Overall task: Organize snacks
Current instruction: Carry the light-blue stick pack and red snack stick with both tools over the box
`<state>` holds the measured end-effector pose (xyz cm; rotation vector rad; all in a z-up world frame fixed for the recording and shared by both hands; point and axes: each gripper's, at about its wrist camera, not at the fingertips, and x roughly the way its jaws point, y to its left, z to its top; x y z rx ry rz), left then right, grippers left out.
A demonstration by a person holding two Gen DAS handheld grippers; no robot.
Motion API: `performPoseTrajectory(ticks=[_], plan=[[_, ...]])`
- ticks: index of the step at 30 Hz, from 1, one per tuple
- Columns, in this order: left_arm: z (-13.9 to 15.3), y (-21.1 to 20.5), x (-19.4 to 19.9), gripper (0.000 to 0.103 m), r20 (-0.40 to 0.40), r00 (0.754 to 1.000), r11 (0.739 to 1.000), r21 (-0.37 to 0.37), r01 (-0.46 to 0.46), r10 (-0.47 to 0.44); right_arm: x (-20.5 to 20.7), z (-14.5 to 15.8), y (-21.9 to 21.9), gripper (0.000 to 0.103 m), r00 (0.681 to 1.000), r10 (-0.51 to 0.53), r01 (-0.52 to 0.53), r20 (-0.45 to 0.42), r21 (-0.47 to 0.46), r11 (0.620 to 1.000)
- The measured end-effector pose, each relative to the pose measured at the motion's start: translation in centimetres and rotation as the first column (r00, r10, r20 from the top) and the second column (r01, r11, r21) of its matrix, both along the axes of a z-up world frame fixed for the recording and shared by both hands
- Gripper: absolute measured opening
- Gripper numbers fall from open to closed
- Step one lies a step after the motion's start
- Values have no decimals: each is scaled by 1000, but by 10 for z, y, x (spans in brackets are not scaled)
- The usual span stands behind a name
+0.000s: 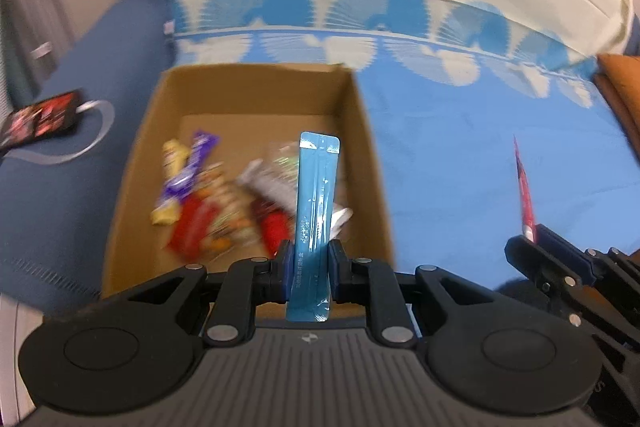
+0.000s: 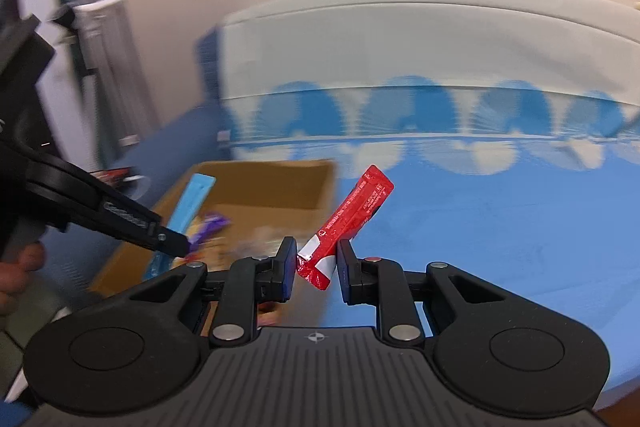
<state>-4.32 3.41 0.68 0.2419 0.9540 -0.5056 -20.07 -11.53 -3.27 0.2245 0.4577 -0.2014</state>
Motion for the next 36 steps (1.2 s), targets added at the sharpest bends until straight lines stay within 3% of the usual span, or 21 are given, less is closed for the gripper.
performPoseTrajectory(ticks=[5, 10, 23, 36], plan=[[0, 54, -22, 20, 16, 997, 997, -16, -77, 77, -5, 1, 47, 24, 994, 110, -111, -21, -35, 993], [-2, 80, -36, 20, 22, 993, 993, -45, -113, 114, -17, 8, 79, 24, 986, 164, -166, -27, -91, 982], [3, 91, -50, 20, 42, 994, 991, -95, -92, 96, -28, 15, 95, 24, 987, 159, -159, -14, -144, 977], [-1, 89, -47, 20, 32, 995, 992, -88, -88, 91, -24, 12, 87, 24, 986, 164, -167, -33, -132, 977]])
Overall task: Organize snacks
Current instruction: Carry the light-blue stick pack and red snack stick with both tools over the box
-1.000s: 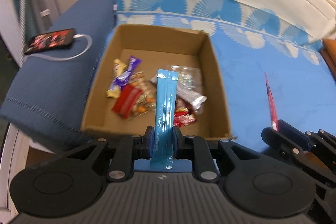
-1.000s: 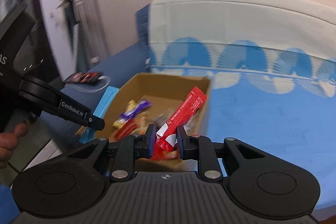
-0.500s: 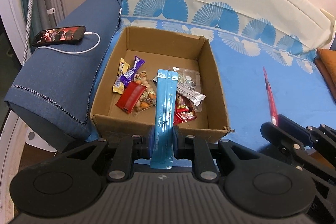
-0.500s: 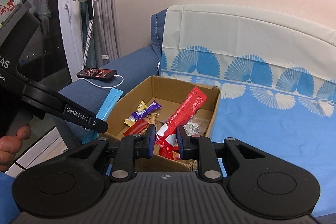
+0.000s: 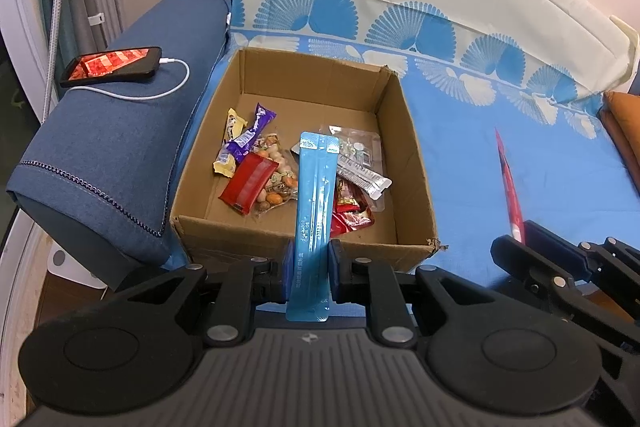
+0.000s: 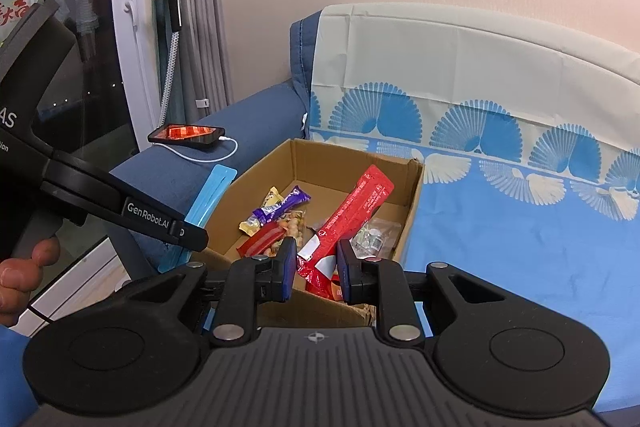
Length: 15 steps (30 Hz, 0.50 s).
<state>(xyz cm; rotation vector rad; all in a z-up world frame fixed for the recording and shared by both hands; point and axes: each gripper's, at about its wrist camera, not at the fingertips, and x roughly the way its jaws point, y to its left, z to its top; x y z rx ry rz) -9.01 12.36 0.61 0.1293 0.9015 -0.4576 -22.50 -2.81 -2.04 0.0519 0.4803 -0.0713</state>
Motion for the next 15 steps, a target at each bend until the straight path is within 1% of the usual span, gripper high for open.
performPoseTrajectory(ticks=[9, 15], plan=[[-3, -1, 5, 20, -8, 1000, 1000, -3, -1, 1, 7, -3, 1, 24, 1000, -4, 4, -21, 8, 1000], [1, 0, 14, 20, 2, 1000, 1000, -16, -16, 16, 14, -4, 0, 24, 999, -9, 10, -33, 6, 1000]])
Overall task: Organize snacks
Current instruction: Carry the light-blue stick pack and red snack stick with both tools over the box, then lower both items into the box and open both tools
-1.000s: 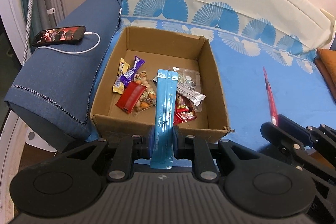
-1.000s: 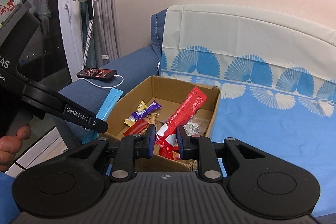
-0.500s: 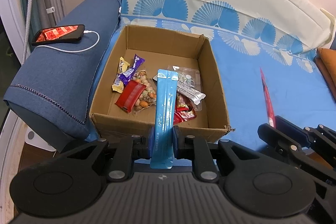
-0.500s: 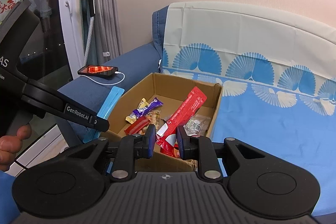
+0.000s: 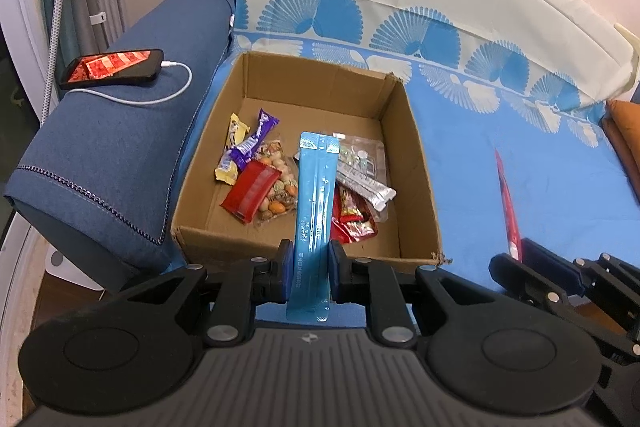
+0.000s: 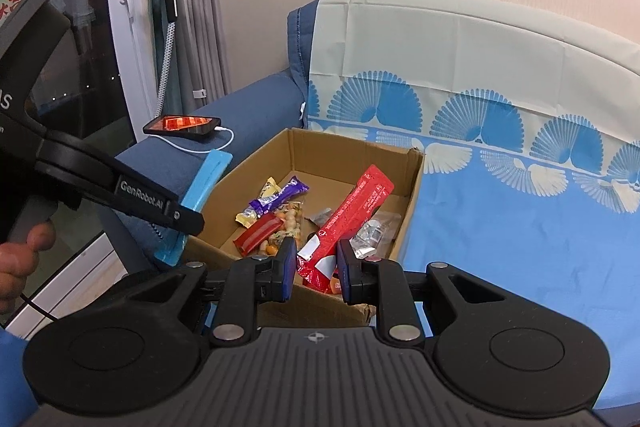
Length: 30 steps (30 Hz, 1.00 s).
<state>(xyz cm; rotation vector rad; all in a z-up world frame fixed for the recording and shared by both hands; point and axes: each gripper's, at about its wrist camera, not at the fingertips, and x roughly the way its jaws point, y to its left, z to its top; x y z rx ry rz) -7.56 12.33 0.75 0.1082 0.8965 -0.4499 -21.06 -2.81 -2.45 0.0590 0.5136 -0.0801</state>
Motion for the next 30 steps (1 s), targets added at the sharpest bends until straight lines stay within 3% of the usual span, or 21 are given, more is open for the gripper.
performPoseTrajectory(ticks=[14, 30], plan=[[6, 2, 46, 20, 5, 999, 999, -16, -40, 40, 43, 1, -4, 24, 1000, 13, -14, -17, -6, 1000], [-10, -18, 113, 20, -32, 997, 998, -9, -66, 66, 109, -22, -18, 24, 995, 33, -29, -92, 50, 998]])
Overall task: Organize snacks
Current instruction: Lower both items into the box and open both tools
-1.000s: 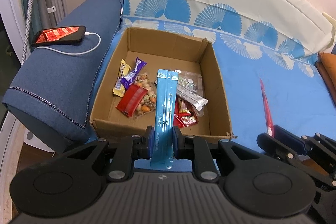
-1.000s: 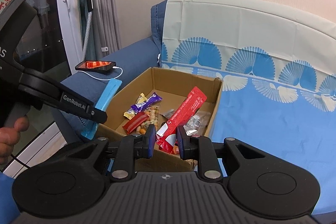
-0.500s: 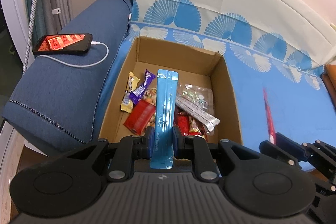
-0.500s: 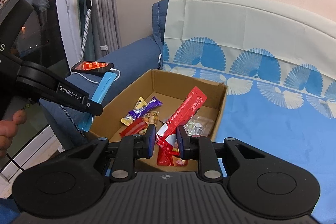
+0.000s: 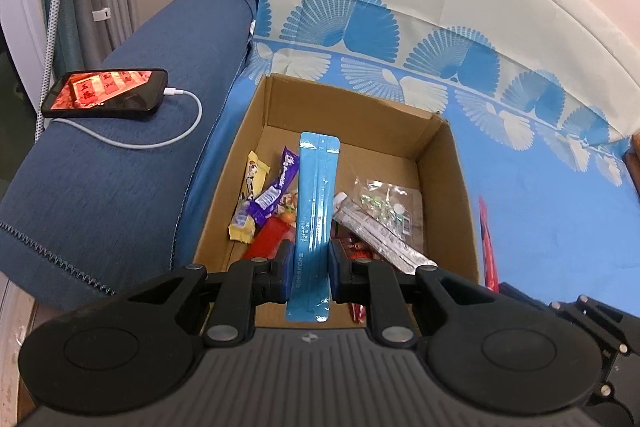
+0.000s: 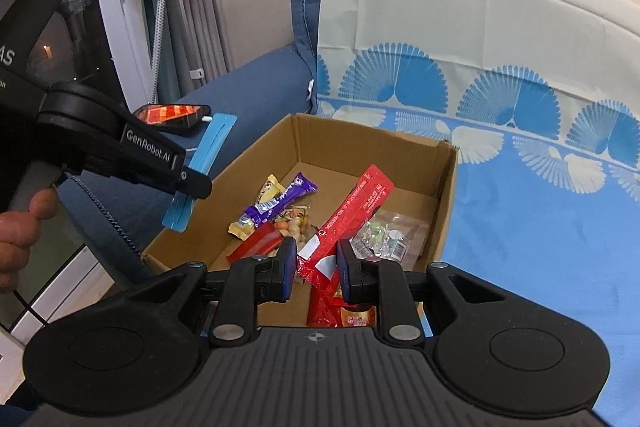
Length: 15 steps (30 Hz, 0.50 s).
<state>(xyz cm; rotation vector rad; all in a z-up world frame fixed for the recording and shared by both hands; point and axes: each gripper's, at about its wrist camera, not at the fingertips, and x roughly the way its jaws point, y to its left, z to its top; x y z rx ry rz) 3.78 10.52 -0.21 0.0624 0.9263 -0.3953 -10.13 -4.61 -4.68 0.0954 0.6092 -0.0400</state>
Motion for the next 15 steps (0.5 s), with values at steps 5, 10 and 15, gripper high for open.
performPoseTrajectory(ticks=[5, 10, 15], plan=[[-14, -7, 23, 20, -30, 999, 1000, 14, -12, 12, 22, -9, -5, 24, 1000, -1, 2, -25, 14, 1000], [-28, -14, 40, 20, -50, 999, 999, 37, -16, 18, 45, -21, -11, 24, 999, 0, 1, -53, 22, 1000], [-43, -22, 59, 20, -70, 997, 998, 64, -7, 11, 67, -33, -19, 24, 997, 0, 2, -76, 27, 1000]])
